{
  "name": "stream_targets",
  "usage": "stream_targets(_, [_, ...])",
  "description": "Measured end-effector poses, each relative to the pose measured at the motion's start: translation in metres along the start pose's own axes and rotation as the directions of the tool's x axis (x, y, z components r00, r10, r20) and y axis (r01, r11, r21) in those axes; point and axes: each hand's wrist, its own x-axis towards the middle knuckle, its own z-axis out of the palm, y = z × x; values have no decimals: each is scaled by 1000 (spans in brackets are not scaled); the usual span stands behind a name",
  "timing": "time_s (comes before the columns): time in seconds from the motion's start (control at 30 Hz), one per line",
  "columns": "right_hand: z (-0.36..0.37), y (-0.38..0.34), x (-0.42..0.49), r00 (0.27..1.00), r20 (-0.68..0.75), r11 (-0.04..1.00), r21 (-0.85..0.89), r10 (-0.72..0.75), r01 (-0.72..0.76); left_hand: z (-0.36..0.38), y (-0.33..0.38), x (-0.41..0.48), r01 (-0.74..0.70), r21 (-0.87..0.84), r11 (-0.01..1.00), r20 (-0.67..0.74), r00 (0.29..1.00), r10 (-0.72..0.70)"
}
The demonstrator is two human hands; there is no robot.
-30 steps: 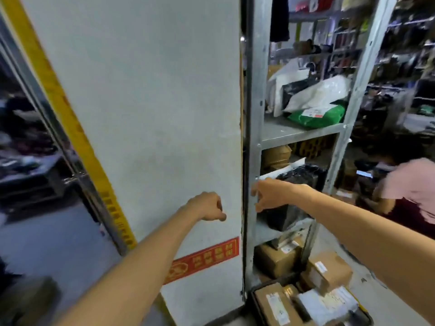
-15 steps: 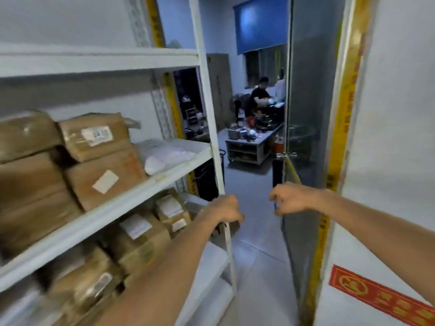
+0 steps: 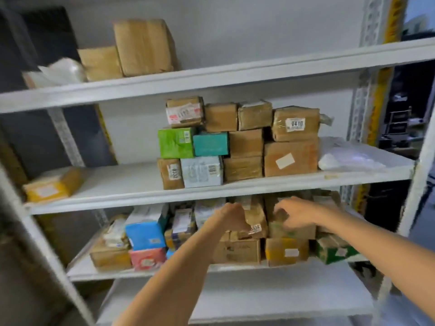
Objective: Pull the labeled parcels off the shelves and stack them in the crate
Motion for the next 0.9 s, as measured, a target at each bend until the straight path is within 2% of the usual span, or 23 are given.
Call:
stream_targets(0.17, [-2, -77, 21, 980, 11, 976, -86, -199, 199, -17, -64, -41, 165, -27, 986, -45, 985, -166])
stream_targets(0.3, [-16, -111, 37, 962, -56, 960, -103, -269, 262, -44, -89, -54, 226, -22, 974, -107, 968, -227])
stream_targets(0.43, [-44, -133, 48, 950, -192, 969, -68, -248, 239, -98, -102, -66, 229, -119, 966, -264, 931, -253])
stream_targets(0.57, [-86, -150, 54, 886, -384, 962, -18, -259, 274, -154, -125, -67, 226, -201, 953, -434, 852, -294])
stream_targets(0.73, [-119, -156, 71, 819, -543, 964, 61, -185, 258, -200, -159, -50, 130, -349, 928, -598, 732, -327])
stream_targets(0.9, [-133, -173, 90, 738, -669, 955, 149, -94, 257, -215, -188, -12, -112, -424, 899, -667, 710, -227])
